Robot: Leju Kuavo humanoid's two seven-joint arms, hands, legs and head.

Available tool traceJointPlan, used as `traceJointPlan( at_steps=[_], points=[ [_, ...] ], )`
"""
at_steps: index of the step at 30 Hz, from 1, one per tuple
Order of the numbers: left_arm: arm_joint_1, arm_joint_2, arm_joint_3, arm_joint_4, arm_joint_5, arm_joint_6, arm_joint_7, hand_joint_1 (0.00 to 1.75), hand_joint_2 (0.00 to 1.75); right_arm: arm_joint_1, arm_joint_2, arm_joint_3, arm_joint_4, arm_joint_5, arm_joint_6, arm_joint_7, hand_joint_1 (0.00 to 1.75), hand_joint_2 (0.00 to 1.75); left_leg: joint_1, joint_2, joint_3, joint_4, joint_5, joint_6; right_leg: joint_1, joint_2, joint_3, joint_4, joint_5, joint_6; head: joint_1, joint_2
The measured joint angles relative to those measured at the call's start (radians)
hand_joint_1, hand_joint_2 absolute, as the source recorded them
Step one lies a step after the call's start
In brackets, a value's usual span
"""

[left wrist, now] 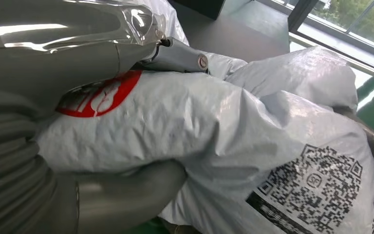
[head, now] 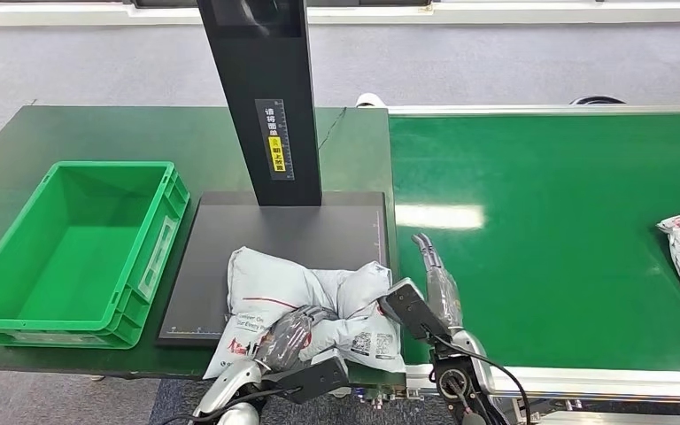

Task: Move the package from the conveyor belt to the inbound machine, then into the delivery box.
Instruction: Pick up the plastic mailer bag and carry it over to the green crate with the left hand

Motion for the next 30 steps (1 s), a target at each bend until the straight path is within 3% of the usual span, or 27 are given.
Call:
traceJointPlan(
  at_steps=[17,22,25,30],
  points=[
    [-0.019,-0.014,0.004,0.023,0.005,-0.014,0.0,1.75,1.75,0.014,0.008,-0.017,-0.042,0.011,0.009,0.011,0.0,1.75,-0.001,-0.001,0.012,0.0,-0.003,-0.001,-0.001,-0.001,0.013,0.0,-0.004,0.001,0.0,0.0],
    [-0.017,-0.015,0.009,0.022,0.024,-0.013,-0.036,1.75,1.75,0.034,0.009,-0.034,-0.071,0.021,0.028,0.019,0.0,1.75,-0.001,-0.001,0.013,0.0,-0.004,0.0,-0.001,-0.002,0.014,0.0,-0.006,0.001,0.0,0.0],
    [0.0,-0.013,0.017,0.011,0.044,0.045,-0.11,1.75,1.75,0.054,0.01,-0.047,-0.093,0.023,0.039,0.019,0.0,1.75,-0.001,0.0,0.012,0.0,-0.004,-0.001,-0.001,-0.001,0.012,0.0,-0.005,0.001,0.0,0.0],
    [0.06,0.003,0.038,-0.088,0.01,0.292,-0.25,1.75,1.75,0.093,0.009,-0.072,-0.125,-0.001,0.069,0.0,0.0,1.75,-0.001,0.001,0.002,0.001,-0.004,-0.001,-0.001,0.0,-0.002,0.001,-0.004,0.001,0.0,0.0]
  ],
)
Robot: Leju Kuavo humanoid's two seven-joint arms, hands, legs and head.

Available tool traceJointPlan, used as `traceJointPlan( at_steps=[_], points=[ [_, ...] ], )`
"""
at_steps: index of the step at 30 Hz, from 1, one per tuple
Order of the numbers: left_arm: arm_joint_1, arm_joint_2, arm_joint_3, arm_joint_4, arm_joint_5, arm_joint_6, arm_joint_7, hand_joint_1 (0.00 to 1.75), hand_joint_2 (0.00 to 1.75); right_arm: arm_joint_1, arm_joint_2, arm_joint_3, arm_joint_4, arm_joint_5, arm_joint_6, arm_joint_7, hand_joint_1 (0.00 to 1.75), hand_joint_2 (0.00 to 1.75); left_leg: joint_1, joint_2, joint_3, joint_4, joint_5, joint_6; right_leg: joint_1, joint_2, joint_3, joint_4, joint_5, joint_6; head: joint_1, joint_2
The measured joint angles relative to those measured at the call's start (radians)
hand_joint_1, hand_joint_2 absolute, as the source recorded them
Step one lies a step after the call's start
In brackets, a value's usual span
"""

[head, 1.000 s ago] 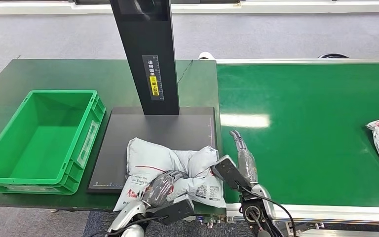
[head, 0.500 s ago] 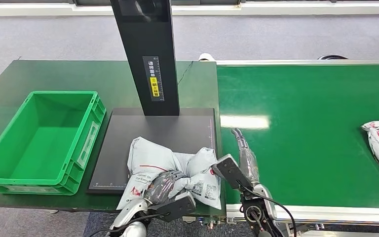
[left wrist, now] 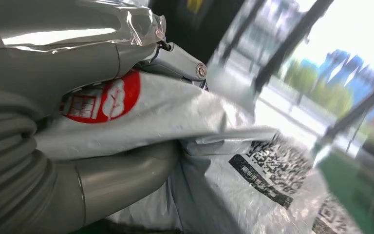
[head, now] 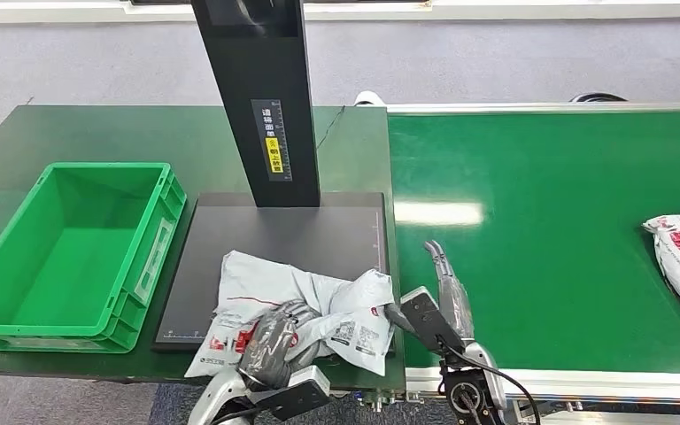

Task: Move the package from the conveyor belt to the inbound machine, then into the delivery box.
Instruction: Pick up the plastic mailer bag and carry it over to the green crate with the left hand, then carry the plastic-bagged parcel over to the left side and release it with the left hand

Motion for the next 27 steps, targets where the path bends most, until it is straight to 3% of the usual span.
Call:
traceJointPlan(
  at_steps=[5,9,15,21,27],
  points=[
    [0.009,0.036,0.043,-0.145,-0.135,0.233,-0.023,1.75,1.75,0.005,-0.004,-0.016,-0.004,-0.023,0.016,-0.02,0.0,1.75,0.001,0.0,-0.007,0.0,0.0,0.0,0.0,0.0,-0.007,0.0,0.0,0.0,0.0,0.0],
    [-0.019,0.064,0.089,-0.226,-0.212,0.321,-0.008,1.75,1.75,0.004,-0.005,-0.017,-0.003,-0.034,0.021,-0.033,0.0,1.75,0.001,0.0,-0.009,0.0,0.0,0.0,0.0,0.0,-0.009,0.0,0.0,0.0,0.0,0.0],
    [-0.102,0.103,0.142,-0.275,-0.305,0.378,-0.006,1.75,1.75,-0.01,0.005,-0.004,0.02,-0.06,0.041,-0.069,0.0,1.75,0.001,0.0,-0.009,0.0,0.001,-0.001,0.0,0.0,-0.009,0.0,0.0,0.0,0.0,0.0],
    [-0.165,0.106,0.199,-0.308,-0.386,0.38,-0.021,1.75,1.75,-0.006,0.01,0.023,0.034,-0.141,0.093,-0.16,0.0,1.75,0.001,0.0,-0.01,0.0,0.001,-0.001,0.0,0.0,-0.01,0.0,0.0,0.0,0.0,0.0],
    [-0.216,0.106,0.267,-0.348,-0.419,0.38,-0.038,1.75,1.75,-0.001,0.01,0.041,0.039,-0.154,0.1,-0.172,0.0,1.75,0.001,0.0,-0.01,0.0,0.001,-0.001,0.0,0.0,-0.011,0.0,0.0,0.0,0.0,0.0]
  ],
)
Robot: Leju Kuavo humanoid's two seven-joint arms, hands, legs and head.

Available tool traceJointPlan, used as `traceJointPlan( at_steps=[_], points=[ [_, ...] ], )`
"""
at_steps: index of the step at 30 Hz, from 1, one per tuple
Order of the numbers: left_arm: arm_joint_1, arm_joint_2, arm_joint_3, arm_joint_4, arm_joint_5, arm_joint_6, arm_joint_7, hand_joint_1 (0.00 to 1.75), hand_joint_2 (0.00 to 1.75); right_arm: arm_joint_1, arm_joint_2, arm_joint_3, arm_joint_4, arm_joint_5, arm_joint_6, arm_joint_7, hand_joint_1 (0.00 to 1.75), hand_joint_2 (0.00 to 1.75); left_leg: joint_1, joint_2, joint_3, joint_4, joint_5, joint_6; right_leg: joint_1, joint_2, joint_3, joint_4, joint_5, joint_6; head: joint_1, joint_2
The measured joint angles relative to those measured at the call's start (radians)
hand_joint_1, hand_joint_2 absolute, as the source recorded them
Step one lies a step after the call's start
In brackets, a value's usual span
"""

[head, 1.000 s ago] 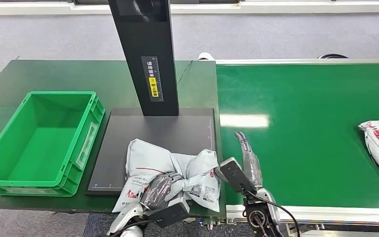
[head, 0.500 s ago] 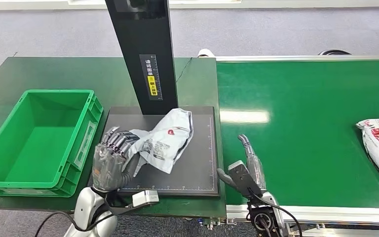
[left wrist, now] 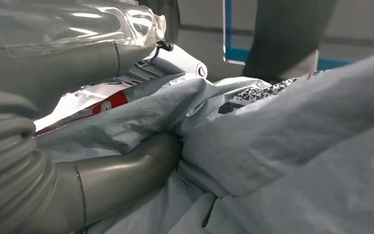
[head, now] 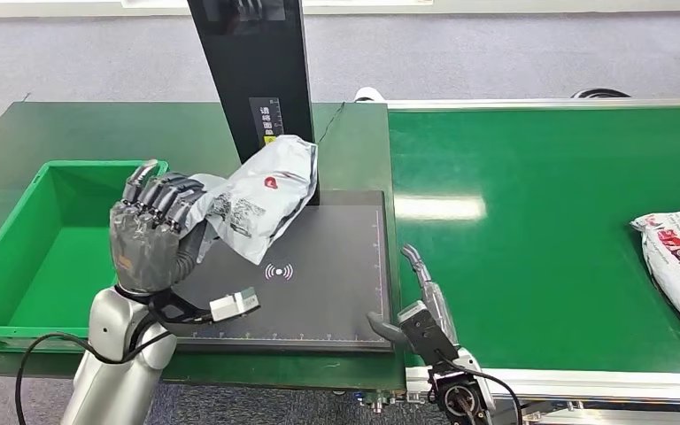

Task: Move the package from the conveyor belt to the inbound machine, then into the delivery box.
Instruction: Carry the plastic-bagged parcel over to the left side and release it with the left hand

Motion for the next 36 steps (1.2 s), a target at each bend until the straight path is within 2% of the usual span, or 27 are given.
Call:
traceJointPlan(
  at_steps=[6,9,13,17,27,32,36],
  points=[
    [-0.025,-0.002,0.043,-0.025,-0.032,0.0,0.011,1.75,1.75,0.0,-0.001,0.006,0.004,-0.007,0.0,-0.001,0.0,1.75,0.0,0.0,-0.001,0.0,0.0,0.0,0.0,0.0,-0.001,0.0,0.0,0.0,0.0,0.0],
    [-0.074,0.003,0.082,-0.019,-0.048,0.0,0.064,1.75,1.75,0.002,-0.003,0.006,0.004,-0.01,0.0,-0.001,0.0,1.75,0.0,0.0,-0.001,0.0,0.0,0.0,0.0,0.0,-0.001,0.0,0.0,0.0,0.0,0.0],
    [-0.179,0.045,0.134,0.091,-0.082,-0.001,0.2,1.75,1.75,0.002,-0.009,0.01,0.003,-0.011,0.002,0.002,0.0,1.75,0.001,0.001,-0.001,0.0,0.001,-0.001,0.001,0.001,-0.001,0.0,0.001,-0.002,0.0,0.0],
    [-0.251,0.087,0.172,0.202,-0.081,0.0,0.245,1.75,1.75,0.002,-0.015,0.015,0.003,-0.011,0.006,0.004,0.0,1.75,0.001,0.004,-0.001,0.0,0.002,-0.002,0.002,0.003,-0.003,0.001,0.002,-0.003,0.0,0.0],
    [-0.279,0.109,0.189,0.283,-0.088,-0.002,0.257,1.75,1.75,0.002,-0.021,0.021,0.002,-0.011,0.008,0.004,0.0,1.75,0.001,0.004,-0.005,0.0,0.002,-0.002,0.001,0.004,-0.006,0.001,0.002,-0.002,0.0,0.0],
    [-0.31,0.124,0.22,0.363,-0.104,-0.035,0.385,1.75,1.75,0.002,-0.021,0.022,0.003,-0.006,0.011,0.019,0.0,1.75,0.001,0.005,-0.005,0.0,0.002,-0.002,0.002,0.005,-0.007,0.001,0.002,-0.003,0.0,0.0],
    [-0.346,0.159,0.278,0.494,-0.077,-0.03,0.431,1.75,1.75,0.002,-0.021,0.024,0.002,0.008,0.017,0.032,0.0,1.75,0.002,0.005,-0.005,0.0,0.002,-0.002,0.003,0.006,-0.008,0.001,0.003,-0.003,0.0,0.0]
  ],
)
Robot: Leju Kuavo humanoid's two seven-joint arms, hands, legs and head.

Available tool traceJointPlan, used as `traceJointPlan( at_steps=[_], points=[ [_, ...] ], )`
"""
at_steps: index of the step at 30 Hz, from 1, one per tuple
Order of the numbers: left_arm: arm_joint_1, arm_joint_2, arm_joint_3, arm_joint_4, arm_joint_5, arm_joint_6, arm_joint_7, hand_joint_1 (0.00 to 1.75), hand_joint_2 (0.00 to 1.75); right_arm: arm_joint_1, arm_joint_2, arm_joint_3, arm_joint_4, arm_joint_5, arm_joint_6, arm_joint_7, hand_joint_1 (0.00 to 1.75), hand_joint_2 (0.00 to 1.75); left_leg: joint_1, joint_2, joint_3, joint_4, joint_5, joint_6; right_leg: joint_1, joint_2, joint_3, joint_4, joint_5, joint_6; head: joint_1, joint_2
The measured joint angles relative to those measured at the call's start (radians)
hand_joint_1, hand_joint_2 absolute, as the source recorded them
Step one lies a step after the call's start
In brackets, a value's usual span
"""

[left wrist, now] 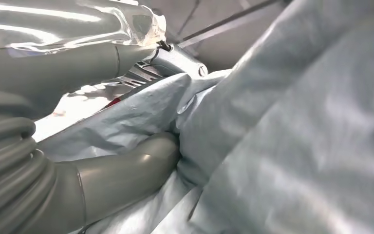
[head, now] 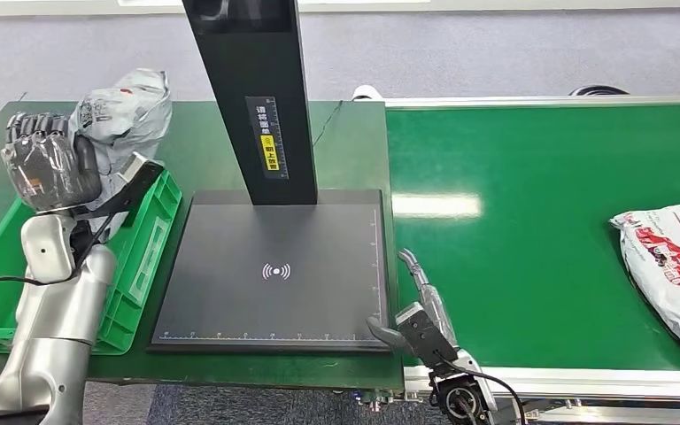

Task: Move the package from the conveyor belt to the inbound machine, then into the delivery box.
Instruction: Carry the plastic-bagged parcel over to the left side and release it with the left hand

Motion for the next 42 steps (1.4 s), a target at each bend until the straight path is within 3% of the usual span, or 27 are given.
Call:
traceJointPlan(
  at_steps=[4,8,11,15,16,19,20,24,28,30,32,37,42],
  points=[
    [-0.032,0.019,0.048,0.13,-0.039,-0.059,0.081,1.75,1.75,0.001,0.0,0.002,0.0,0.01,0.005,0.01,0.0,1.75,0.0,0.0,-0.001,0.0,0.0,0.0,0.0,0.0,0.0,0.0,0.0,0.0,0.0,0.0],
    [-0.064,0.026,0.072,0.244,-0.093,-0.28,0.166,1.75,1.75,0.002,0.004,0.003,0.0,0.035,0.013,0.015,0.0,1.75,-0.001,-0.001,-0.001,0.0,0.0,0.0,-0.001,0.0,0.0,0.0,0.0,0.0,0.0,0.0],
    [-0.077,0.027,0.076,0.315,-0.12,-0.386,0.192,1.75,1.75,-0.002,0.01,0.002,0.003,0.046,0.022,0.015,0.0,1.75,-0.001,0.0,-0.002,0.0,0.0,0.0,-0.001,0.0,-0.001,0.0,0.0,0.0,0.0,0.0],
    [-0.1,0.028,0.076,0.378,-0.135,-0.446,0.2,1.75,1.75,-0.01,0.017,0.001,0.008,0.058,0.031,0.017,0.0,1.75,-0.001,0.0,-0.002,0.0,0.0,0.0,-0.001,0.0,-0.001,0.0,0.0,0.0,0.0,0.0],
    [-0.104,0.028,0.075,0.389,-0.136,-0.458,0.2,1.61,1.75,-0.012,0.018,0.001,0.01,0.06,0.034,0.019,0.0,1.75,-0.001,0.0,-0.002,0.0,0.0,0.0,0.0,0.0,-0.001,0.0,0.0,0.0,0.0,0.0],
    [-0.108,0.028,0.075,0.41,-0.132,-0.472,0.197,0.31,1.75,-0.016,0.02,0.0,0.013,0.065,0.043,0.023,0.0,1.75,0.0,0.0,-0.001,0.0,0.0,0.0,0.0,0.0,-0.001,0.0,0.0,0.0,0.0,0.0],
    [-0.108,0.028,0.075,0.413,-0.127,-0.466,0.197,0.0,1.75,-0.017,0.02,0.0,0.014,0.067,0.045,0.024,0.0,1.75,0.0,0.0,-0.001,0.0,0.0,0.0,0.0,0.0,-0.001,0.0,0.0,0.0,0.0,0.0],
    [-0.105,0.028,0.079,0.418,-0.079,-0.366,0.179,0.0,1.75,-0.021,0.022,0.0,0.017,0.073,0.054,0.025,0.0,1.75,0.0,0.0,-0.002,0.0,0.0,0.0,0.0,0.0,-0.001,0.0,0.0,0.0,0.0,0.0],
    [-0.07,0.021,0.085,0.357,0.06,-0.146,0.044,0.0,0.0,-0.02,0.022,0.0,0.016,0.069,0.054,0.024,0.0,1.75,0.0,0.0,-0.002,0.0,0.0,0.0,0.0,0.0,-0.001,0.0,0.0,0.0,0.0,0.0],
    [-0.03,0.01,0.088,0.271,0.165,-0.025,-0.087,0.0,0.0,-0.018,0.021,0.0,0.015,0.058,0.048,0.018,0.0,1.75,-0.001,0.0,-0.002,0.0,0.0,0.0,-0.001,0.0,-0.001,0.0,0.0,0.0,0.0,0.0],
    [0.01,-0.009,0.1,0.171,0.231,0.026,-0.23,0.0,0.0,-0.017,0.021,0.0,0.014,0.041,0.039,0.008,0.0,1.75,-0.001,0.0,-0.002,0.0,0.0,0.0,-0.001,0.0,-0.001,0.0,0.0,0.0,0.0,0.0],
    [0.081,-0.092,0.177,-0.017,0.309,0.031,-0.533,0.0,0.0,-0.013,0.019,0.003,0.014,0.013,0.023,-0.007,0.0,1.75,-0.001,0.0,-0.002,0.0,0.0,0.0,-0.001,0.0,-0.001,0.0,0.0,0.0,0.0,0.0],
    [0.129,-0.175,0.266,-0.166,0.345,0.031,-0.715,0.0,0.0,-0.012,0.016,0.009,0.014,-0.005,0.016,-0.019,0.0,1.75,-0.001,0.0,-0.002,0.0,0.0,0.0,-0.001,0.0,-0.001,0.0,0.0,0.0,0.0,0.0]
  ],
)
